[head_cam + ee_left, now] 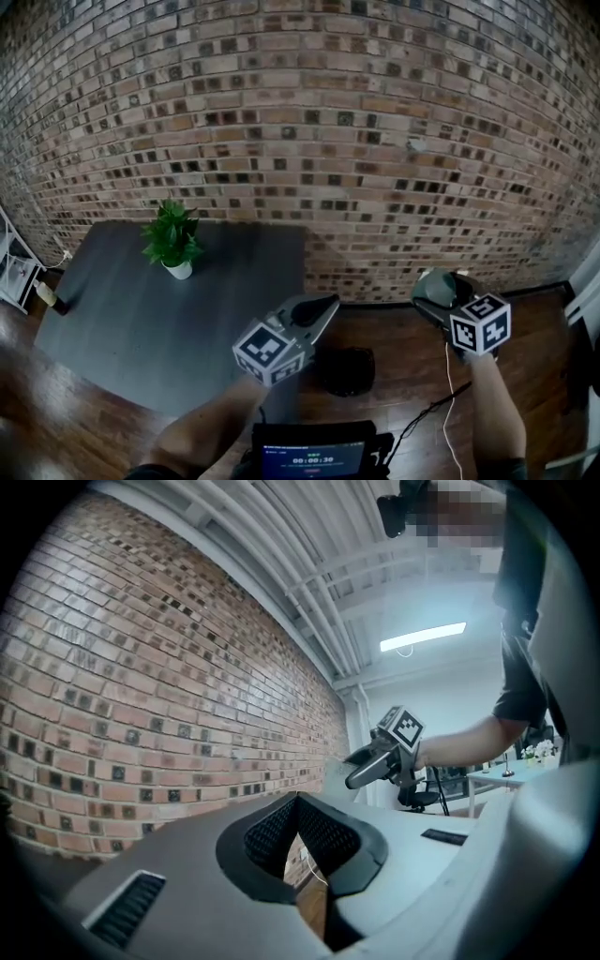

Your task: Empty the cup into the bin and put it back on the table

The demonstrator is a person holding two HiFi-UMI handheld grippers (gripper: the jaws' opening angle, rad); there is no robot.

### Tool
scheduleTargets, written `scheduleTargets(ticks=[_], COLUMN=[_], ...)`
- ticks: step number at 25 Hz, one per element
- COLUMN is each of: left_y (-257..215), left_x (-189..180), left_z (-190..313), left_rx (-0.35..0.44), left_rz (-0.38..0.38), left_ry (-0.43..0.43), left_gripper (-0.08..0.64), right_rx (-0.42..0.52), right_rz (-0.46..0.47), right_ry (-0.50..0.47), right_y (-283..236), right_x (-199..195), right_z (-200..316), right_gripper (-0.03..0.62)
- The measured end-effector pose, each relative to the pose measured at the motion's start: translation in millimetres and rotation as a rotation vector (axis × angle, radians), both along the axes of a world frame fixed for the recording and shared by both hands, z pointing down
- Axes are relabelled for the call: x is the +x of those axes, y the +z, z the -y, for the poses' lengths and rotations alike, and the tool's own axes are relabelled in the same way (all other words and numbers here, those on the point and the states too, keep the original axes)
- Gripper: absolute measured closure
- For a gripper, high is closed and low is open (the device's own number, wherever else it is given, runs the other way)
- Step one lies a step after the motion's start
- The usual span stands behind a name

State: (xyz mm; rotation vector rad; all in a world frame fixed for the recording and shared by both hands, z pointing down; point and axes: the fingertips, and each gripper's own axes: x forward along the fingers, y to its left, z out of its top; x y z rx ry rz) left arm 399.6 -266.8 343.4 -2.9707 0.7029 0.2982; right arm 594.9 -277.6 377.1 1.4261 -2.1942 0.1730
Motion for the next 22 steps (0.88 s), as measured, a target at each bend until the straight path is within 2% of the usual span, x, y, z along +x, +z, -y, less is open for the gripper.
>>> scheduleTargets(ticks=[5,10,13,16,22], left_y=[-2.5,-7.5,-8.9,-8.1,0.5], left_x=[-10.9,-27.7,-43.7,-67.7,-108.4], left_z=[-8.0,-13.6,-15.0,-10.9,-21.3], left_rx=[0.018,0.03,0.021,-0.01,-0.021], left_rz=[0.007,0.017,0.015,0.009,0.05], left_ry=[-0.025,-0.1,-0.147,-0.23,-0.361], left_gripper=[0.56,0.56,0.56,0.56,0.56], right_rx=[0.004,0.01,0.008,-0.006,-0.032], right_rz=[0.055,0.091,0.102,0.125,0.141], right_ry=[-0.034,-0.088,-0.146,-0.211,-0.367], right_y=[0.8,-4.6,-7.6,-10.7,-8.5], right_x=[-26.0,-53.9,-73.8,-97.0,-152.5], right_z=[-11.3,-20.3,-24.6,-29.1,-34.5], right_gripper=[0.198,0.198,0.198,0.198,0.198])
